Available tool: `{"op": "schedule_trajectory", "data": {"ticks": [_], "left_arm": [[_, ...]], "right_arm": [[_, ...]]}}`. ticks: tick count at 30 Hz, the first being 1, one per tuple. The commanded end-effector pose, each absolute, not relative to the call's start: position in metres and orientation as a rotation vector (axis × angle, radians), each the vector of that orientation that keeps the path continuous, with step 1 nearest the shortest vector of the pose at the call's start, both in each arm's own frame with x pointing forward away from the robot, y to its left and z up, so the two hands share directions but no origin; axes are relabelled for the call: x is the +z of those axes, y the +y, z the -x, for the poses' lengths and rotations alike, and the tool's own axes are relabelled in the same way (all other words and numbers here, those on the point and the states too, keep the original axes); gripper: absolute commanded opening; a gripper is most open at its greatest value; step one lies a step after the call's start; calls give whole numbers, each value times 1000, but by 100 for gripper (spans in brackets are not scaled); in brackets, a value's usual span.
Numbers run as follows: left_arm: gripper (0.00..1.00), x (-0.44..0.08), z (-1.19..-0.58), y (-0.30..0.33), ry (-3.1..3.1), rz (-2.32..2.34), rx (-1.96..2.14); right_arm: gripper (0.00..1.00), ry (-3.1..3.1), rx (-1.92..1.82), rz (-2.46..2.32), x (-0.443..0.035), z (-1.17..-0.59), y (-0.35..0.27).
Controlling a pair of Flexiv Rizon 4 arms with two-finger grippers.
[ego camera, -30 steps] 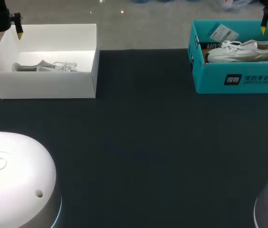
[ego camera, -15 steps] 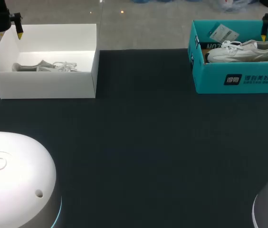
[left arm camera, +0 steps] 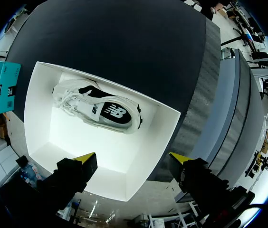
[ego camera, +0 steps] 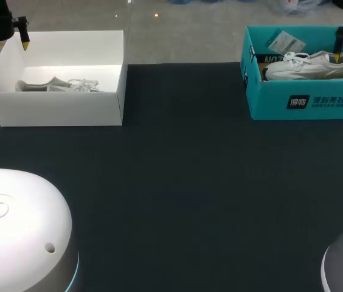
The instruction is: Take the shoe out of the shoebox, open the shoe tongue, remove and reinsert the insole, then place the shoe into the shoebox
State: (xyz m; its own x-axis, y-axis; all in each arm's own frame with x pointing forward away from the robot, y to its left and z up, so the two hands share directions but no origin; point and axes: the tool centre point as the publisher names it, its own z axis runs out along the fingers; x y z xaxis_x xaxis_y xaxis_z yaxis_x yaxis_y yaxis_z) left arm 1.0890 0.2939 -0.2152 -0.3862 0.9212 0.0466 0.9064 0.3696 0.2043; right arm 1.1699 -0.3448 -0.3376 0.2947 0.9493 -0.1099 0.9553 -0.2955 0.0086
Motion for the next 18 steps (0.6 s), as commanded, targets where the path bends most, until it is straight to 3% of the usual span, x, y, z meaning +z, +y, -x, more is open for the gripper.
{"op": "schedule_trajectory", "data": {"ticks": [1,4,5,6,10,18], "left_arm": [[100,-215,-1087,294,2537,-1695,308],[100,-215,-1087,294,2537,-1695,308],[100,-215,-1087,294,2537,-1695,308],[100,-215,-1087,294,2537,-1695,308],[100,-215,-1087,294,2537,-1695,308],[100,-215,-1087,294,2537,-1695,308]], "right_arm": [[100,1858,-243,-2535,-351,-1191,-349],[100,1847,-267,-2545,-357,-1194,-349],[83,1839,-276,-2549,-358,-1195,-350],[53,1827,-293,-2556,-358,-1196,-352],[0,1806,-305,-2563,-357,-1197,-355],[0,1726,-353,-2596,-354,-1192,-362]]}}
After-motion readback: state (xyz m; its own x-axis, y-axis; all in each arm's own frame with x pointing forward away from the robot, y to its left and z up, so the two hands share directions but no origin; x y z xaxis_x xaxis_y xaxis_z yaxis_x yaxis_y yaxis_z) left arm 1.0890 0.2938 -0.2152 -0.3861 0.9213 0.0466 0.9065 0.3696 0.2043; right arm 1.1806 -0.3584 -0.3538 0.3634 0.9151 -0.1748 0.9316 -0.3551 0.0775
